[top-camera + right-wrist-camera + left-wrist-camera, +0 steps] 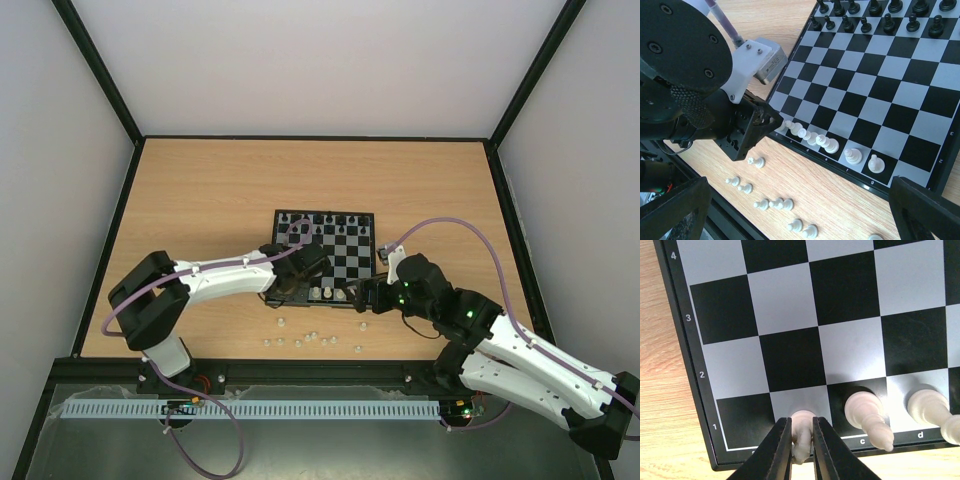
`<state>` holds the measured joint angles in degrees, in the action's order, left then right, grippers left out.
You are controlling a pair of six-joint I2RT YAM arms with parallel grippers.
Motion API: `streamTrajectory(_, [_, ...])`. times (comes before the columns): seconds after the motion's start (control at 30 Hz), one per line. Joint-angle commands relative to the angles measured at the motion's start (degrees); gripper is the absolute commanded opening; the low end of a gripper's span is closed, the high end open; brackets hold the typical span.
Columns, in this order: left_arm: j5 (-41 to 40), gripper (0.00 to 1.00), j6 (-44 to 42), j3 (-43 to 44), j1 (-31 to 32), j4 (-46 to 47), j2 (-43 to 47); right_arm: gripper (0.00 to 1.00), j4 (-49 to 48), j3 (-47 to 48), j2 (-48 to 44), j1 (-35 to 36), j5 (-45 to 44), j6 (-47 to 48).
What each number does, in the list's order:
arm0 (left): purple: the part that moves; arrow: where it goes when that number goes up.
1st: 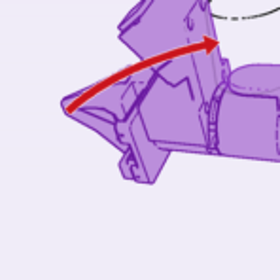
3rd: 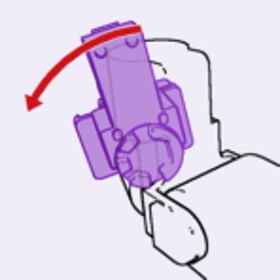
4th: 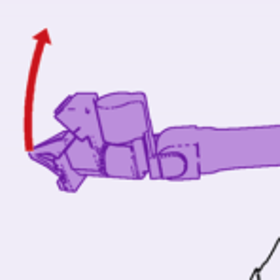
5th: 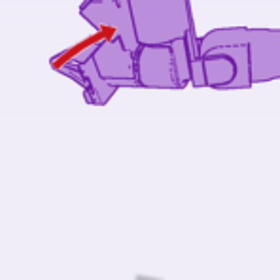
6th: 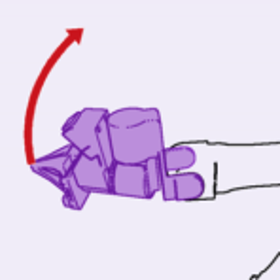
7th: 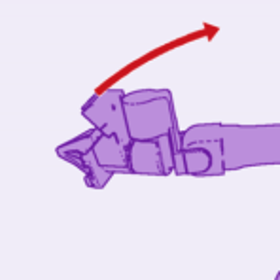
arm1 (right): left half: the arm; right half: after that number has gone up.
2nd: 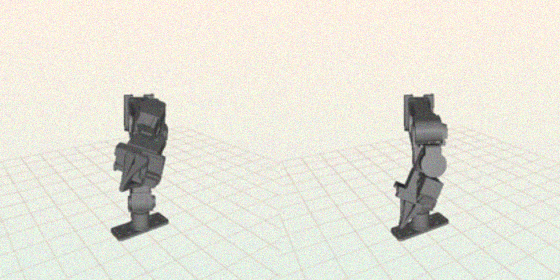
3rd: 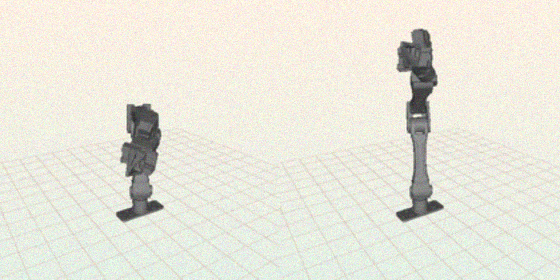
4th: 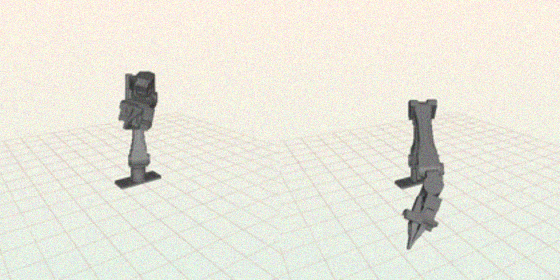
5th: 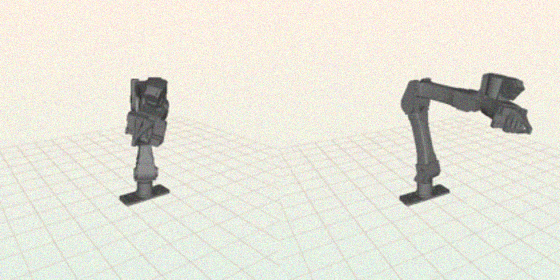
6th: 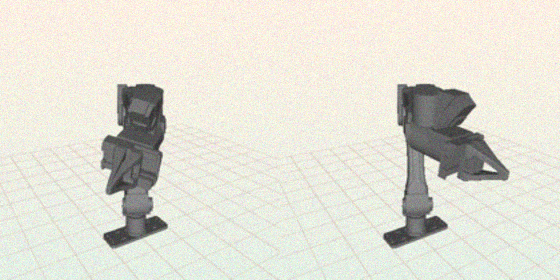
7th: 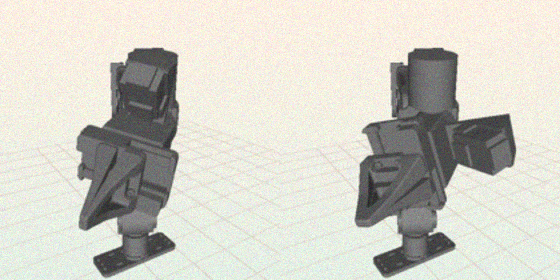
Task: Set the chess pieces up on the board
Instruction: Place the chess piece on the chessboard.
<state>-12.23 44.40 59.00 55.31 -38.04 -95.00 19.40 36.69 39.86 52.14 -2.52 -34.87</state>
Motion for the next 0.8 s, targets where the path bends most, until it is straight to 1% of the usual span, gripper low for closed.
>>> streamTrajectory(0.0, [-0.9,0.15,-0.3,1.3,-0.3,-0.9,-1.2,0.98,-0.7,-0.8,-0.3,-0.2,0.5,0.7])
streamTrajectory(0.3, [-1.4,0.14,-0.3,1.5,-0.6,-0.8,-1.3,0.98,-0.7,-0.9,-0.1,-0.2,0.7,0.7])
streamTrajectory(0.47, [-1.7,0.18,-0.3,1.8,-0.6,-0.8,-0.8,0.98,-0.8,-1.0,-0.1,-0.2,0.7,0.7])
streamTrajectory(0.6, [-1.7,0.26,-0.3,2.6,-0.6,-1.1,-0.1,0.98,-0.8,-1.0,-0.1,-0.2,0.7,0.7])
streamTrajectory(0.77, [-2.9,0.37,0.0,3.7,-0.6,-2.6,2.8,0.98,-0.7,-0.9,-0.1,-0.2,0.4,0.7])
